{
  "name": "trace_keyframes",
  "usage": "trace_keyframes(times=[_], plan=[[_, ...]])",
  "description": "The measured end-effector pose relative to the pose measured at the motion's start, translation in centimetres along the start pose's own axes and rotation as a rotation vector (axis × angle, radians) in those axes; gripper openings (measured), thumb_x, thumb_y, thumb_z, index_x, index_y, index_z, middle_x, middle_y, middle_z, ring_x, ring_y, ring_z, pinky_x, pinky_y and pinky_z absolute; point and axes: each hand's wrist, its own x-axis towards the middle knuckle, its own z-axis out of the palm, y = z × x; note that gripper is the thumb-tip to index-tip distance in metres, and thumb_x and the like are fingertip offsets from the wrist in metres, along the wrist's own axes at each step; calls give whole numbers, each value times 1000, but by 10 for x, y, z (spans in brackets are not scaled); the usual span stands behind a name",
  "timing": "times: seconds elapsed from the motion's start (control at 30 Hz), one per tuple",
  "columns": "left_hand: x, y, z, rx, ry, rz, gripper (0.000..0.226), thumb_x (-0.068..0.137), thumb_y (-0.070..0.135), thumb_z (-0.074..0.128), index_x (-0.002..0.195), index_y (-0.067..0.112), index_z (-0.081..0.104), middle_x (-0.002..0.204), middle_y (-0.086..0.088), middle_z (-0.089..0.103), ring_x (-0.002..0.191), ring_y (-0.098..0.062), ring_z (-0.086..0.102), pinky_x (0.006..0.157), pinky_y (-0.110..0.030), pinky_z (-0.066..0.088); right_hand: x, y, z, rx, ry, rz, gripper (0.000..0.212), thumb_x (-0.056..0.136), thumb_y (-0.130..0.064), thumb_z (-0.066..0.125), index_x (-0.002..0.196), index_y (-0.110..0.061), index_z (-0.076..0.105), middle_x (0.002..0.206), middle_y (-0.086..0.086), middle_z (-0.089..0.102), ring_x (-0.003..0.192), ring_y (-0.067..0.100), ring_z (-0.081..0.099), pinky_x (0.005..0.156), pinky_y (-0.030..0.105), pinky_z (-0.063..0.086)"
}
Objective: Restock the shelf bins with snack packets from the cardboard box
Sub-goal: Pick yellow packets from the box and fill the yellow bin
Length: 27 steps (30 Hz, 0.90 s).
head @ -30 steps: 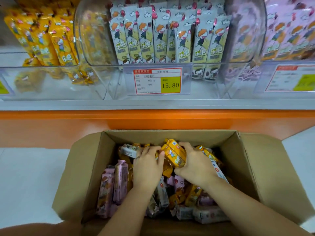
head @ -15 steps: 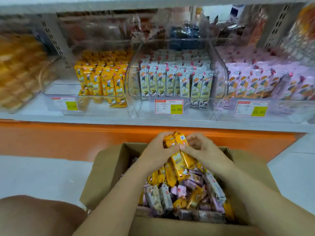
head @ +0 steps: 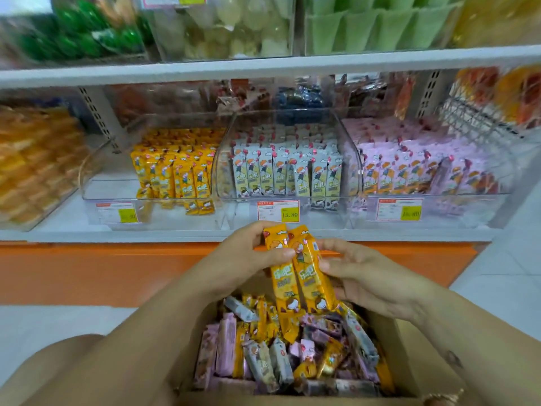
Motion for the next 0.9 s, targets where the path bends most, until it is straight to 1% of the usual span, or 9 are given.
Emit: trace_keyframes(times=[0.2, 0.3, 0.4, 0.5, 0.57, 0.63, 0.7, 0.8, 0.9], plan=[[10, -4, 0, 39, 18, 21, 48, 65, 33, 75, 110, 24, 62, 104, 8, 71, 99, -8, 67, 94, -33, 52, 13, 4, 3, -21, 52, -37, 31, 83, -10, 57, 113, -5, 61, 108, 13, 69, 99, 23, 66, 85, 35, 56], [11, -8, -2, 99, 34, 33, 40, 76, 17, 75, 112, 24, 59, 105, 7, 70, 96, -7, 67, 90, -28, 54, 15, 9, 8, -387, 209, -146, 17, 91, -11, 58, 94, -23, 69, 86, -7, 69, 87, 8, 63, 88, 26, 49], [8, -7, -8, 120, 39, 69, 39, 79, 11, 74, 110, 27, 57, 105, 6, 69, 96, -8, 67, 88, -26, 54, 15, 4, 18, -698, 315, -271, 21, 91, -17, 60, 82, -35, 66, 79, -17, 67, 80, -3, 59, 76, 11, 42], [4, 6, -21, 144, 71, 134, 39, 80, 15, 74, 111, 30, 55, 96, 15, 67, 89, -3, 67, 80, -19, 53, 25, -10, 31, -677, 332, -331, 23, 90, -14, 60, 92, -37, 66, 91, -18, 72, 86, -7, 63, 84, 12, 46], [0, 18, -36, 165, 121, 194, 41, 80, 14, 73, 112, 31, 55, 83, 20, 65, 77, 2, 65, 70, -13, 50, 34, -24, 44, -645, 351, -367, 28, 90, -12, 61, 98, -38, 63, 89, -18, 70, 81, -9, 63, 80, 14, 50], [-4, 30, -57, 163, 197, 262, 42, 80, 12, 73, 112, 32, 54, 84, 17, 66, 77, 1, 66, 70, -15, 50, 43, -42, 62, -639, 297, -445, 32, 89, -13, 62, 100, -43, 60, 89, -25, 68, 88, -7, 63, 82, 16, 52], [-8, 41, -85, 150, 296, 328, 43, 80, 10, 72, 111, 33, 52, 86, 17, 66, 75, 1, 65, 68, -14, 51, 52, -62, 82, -724, 225, -518, 34, 89, -17, 62, 104, -47, 56, 102, -27, 64, 95, -4, 61, 86, 17, 50], [-5, 48, -133, 88, 511, 401, 46, 80, 9, 72, 108, 38, 49, 99, 9, 65, 84, -2, 66, 74, -20, 54, 75, -83, 107, -895, 197, -581, 36, 89, -18, 62, 120, -36, 54, 109, -24, 57, 93, -4, 57, 84, 17, 49], [11, 43, -172, 90, 687, 423, 47, 80, 12, 74, 112, 36, 49, 101, 7, 64, 90, -8, 65, 83, -29, 53, 108, -97, 126, -1002, 239, -637, 37, 89, -18, 62, 124, -28, 56, 108, -19, 57, 96, 3, 55, 88, 28, 51]])
